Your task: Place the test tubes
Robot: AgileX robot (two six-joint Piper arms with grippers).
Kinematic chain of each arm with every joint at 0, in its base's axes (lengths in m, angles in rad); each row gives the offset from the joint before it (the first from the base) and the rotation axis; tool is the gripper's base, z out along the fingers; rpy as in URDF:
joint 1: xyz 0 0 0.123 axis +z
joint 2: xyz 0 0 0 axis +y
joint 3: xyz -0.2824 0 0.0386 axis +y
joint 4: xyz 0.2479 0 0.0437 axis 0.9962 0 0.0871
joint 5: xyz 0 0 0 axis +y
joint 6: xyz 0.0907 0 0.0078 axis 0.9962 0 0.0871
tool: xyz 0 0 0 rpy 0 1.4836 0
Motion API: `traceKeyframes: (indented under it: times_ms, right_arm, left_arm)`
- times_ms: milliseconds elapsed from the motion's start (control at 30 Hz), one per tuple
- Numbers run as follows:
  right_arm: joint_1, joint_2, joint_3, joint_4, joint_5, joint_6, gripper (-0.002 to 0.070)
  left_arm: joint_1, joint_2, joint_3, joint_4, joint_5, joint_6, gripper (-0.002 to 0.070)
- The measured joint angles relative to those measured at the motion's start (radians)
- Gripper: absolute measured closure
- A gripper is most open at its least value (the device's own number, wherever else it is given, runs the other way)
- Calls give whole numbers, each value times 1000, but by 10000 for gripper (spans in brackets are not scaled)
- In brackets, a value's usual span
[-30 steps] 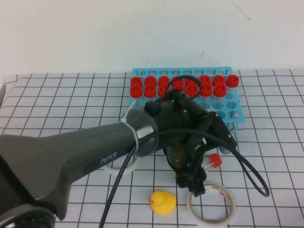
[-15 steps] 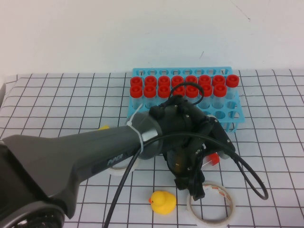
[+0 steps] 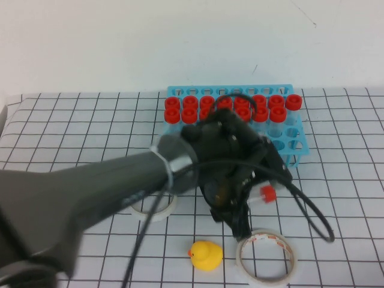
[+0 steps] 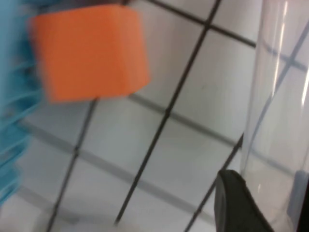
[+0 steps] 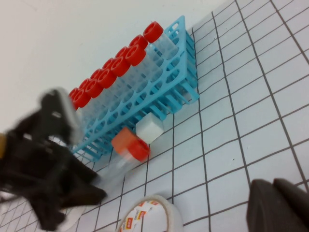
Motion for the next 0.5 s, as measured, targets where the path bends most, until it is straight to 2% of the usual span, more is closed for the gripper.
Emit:
traceKeyframes:
  times_ms: [233, 500]
  right_arm:
    - [0, 0, 0, 0, 0, 0, 678]
    - [0, 0, 0, 27, -41, 0, 678]
  left_arm:
    - [0, -215, 107, -11, -21, -62, 466]
    - [0, -554, 536, -19, -326, -221, 466]
